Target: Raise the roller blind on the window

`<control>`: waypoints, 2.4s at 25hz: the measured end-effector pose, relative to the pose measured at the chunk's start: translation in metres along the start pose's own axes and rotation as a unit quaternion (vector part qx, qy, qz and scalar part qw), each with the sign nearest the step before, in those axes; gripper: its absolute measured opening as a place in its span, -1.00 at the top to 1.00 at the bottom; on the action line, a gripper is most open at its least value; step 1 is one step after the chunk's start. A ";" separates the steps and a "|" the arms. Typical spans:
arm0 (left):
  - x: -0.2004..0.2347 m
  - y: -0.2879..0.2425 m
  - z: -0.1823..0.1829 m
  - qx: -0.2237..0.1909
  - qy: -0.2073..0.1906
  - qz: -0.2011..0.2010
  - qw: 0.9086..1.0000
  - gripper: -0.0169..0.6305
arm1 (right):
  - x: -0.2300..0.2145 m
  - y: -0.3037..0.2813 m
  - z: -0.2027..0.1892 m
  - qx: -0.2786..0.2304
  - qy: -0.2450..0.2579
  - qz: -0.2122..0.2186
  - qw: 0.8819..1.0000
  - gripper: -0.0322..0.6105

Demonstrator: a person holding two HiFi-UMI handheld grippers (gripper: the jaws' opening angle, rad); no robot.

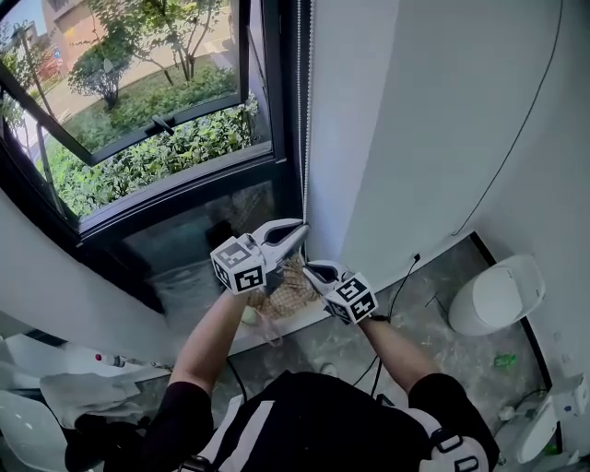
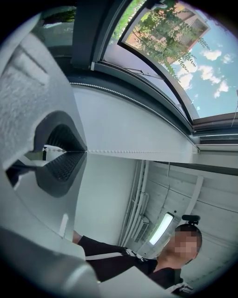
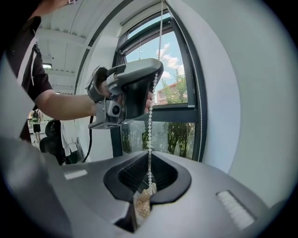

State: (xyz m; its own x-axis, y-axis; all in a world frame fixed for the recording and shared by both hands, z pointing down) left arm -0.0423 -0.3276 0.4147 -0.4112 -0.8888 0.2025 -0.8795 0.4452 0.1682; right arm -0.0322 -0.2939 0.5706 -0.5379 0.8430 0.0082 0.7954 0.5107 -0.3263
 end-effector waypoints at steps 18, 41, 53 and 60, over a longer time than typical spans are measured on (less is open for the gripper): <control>0.000 0.070 -0.026 -0.007 0.014 0.037 0.999 0.62 | 0.020 0.014 0.017 -0.077 -0.056 -0.080 0.992 0.45; -0.125 0.152 -0.066 -0.027 -0.016 0.210 0.977 0.88 | 0.079 0.177 0.008 -0.171 -0.079 -0.045 0.981 0.76; -0.238 0.146 -0.079 -0.042 -0.060 0.281 0.957 0.95 | 0.103 0.278 -0.010 -0.202 -0.070 -0.006 0.977 0.87; -0.246 0.198 -0.092 -0.045 -0.060 0.314 0.946 0.95 | 0.121 0.281 -0.017 -0.211 -0.089 -0.037 0.973 0.90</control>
State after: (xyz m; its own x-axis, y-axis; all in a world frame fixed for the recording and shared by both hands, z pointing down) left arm -0.0927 -0.0108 0.4873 -0.8752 -0.4490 0.1801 -0.4307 0.8927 0.1328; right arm 0.1309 -0.0455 0.4962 -0.6086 0.7772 -0.1599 0.7757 0.6252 0.0860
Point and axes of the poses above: the fingertips, and each gripper's own axes: y backward along the fingers, x to its left, z out of its top, the point moved 1 cm from there along y, backward along the fingers, and after that the axes turned 2 degrees about y, right-handed, at the moved point
